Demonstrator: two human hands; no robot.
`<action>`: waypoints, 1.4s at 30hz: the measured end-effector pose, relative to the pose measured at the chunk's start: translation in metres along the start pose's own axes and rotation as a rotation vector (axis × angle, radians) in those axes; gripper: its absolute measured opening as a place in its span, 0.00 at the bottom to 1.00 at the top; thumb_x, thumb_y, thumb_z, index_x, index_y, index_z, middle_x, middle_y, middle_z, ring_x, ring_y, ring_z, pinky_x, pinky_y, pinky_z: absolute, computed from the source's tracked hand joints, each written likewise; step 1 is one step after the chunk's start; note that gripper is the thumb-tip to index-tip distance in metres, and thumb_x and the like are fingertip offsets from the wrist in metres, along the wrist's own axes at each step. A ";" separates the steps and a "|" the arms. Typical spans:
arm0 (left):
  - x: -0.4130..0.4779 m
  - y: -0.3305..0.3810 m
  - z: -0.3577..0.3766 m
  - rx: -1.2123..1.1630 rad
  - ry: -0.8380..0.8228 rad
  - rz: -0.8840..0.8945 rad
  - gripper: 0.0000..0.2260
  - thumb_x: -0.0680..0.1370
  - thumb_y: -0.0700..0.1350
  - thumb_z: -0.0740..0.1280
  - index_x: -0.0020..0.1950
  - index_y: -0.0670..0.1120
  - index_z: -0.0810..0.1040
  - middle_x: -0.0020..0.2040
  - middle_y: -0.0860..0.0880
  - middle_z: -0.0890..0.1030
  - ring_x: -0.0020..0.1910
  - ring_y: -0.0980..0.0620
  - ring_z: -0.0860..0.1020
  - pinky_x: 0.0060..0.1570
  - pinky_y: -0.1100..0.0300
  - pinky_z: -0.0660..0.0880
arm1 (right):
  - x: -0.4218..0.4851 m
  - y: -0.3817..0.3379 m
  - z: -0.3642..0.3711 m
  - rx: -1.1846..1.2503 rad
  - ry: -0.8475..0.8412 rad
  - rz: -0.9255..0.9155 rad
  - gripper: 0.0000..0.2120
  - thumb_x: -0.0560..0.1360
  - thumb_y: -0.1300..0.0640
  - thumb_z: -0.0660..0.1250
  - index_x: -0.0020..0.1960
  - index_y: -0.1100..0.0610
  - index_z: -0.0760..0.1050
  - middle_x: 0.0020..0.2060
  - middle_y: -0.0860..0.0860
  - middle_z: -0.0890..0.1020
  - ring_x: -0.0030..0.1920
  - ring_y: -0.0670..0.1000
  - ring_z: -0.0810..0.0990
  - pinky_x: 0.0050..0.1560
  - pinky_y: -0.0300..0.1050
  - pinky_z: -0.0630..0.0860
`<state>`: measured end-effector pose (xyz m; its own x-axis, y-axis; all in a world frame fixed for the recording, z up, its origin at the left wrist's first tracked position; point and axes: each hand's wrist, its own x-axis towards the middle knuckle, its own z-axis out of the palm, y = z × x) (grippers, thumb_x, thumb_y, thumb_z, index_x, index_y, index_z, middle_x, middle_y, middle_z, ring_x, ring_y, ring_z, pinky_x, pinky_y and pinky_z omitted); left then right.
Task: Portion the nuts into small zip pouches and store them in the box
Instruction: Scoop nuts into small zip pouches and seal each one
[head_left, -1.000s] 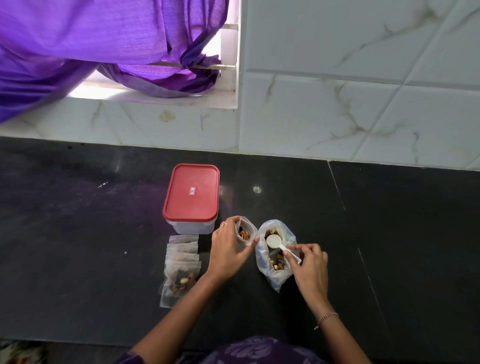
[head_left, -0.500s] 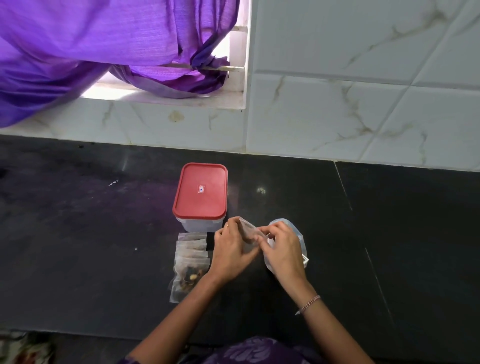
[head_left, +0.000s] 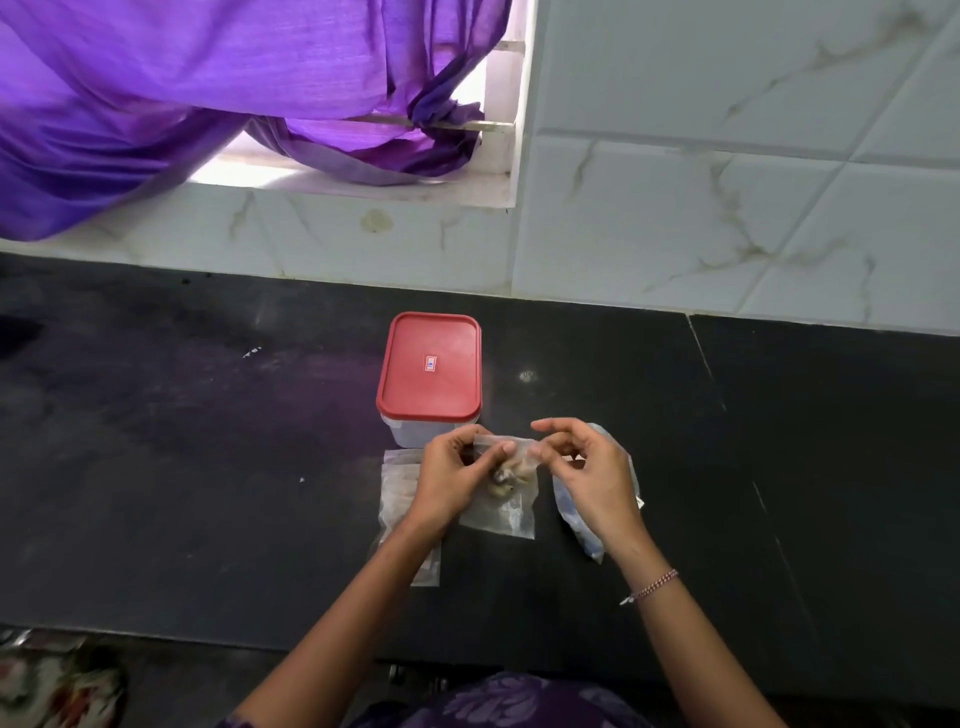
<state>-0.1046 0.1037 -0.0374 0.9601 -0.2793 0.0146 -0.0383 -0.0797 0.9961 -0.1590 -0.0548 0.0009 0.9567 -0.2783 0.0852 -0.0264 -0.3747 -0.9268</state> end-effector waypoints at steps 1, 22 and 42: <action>-0.001 0.000 0.000 -0.007 0.018 -0.004 0.07 0.73 0.44 0.75 0.43 0.41 0.83 0.38 0.43 0.84 0.38 0.50 0.80 0.42 0.49 0.76 | -0.003 0.003 0.005 0.093 0.011 0.051 0.10 0.71 0.53 0.73 0.52 0.48 0.79 0.38 0.47 0.82 0.44 0.45 0.81 0.47 0.45 0.79; -0.013 0.020 -0.005 -0.154 0.054 0.055 0.06 0.77 0.36 0.68 0.41 0.37 0.77 0.29 0.53 0.80 0.30 0.60 0.79 0.30 0.68 0.75 | -0.052 0.023 0.040 0.183 0.136 0.225 0.04 0.74 0.53 0.70 0.40 0.51 0.79 0.34 0.50 0.82 0.38 0.48 0.80 0.42 0.46 0.80; -0.004 0.011 0.001 -0.189 0.020 -0.092 0.08 0.74 0.43 0.72 0.45 0.38 0.82 0.40 0.41 0.83 0.38 0.50 0.82 0.41 0.59 0.79 | -0.054 0.032 0.048 0.273 -0.010 0.205 0.30 0.69 0.60 0.75 0.64 0.46 0.63 0.54 0.52 0.82 0.52 0.47 0.82 0.51 0.45 0.80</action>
<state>-0.1093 0.1025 -0.0262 0.9626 -0.2597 -0.0775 0.1007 0.0774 0.9919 -0.1975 -0.0098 -0.0510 0.9424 -0.3138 -0.1159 -0.1416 -0.0605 -0.9881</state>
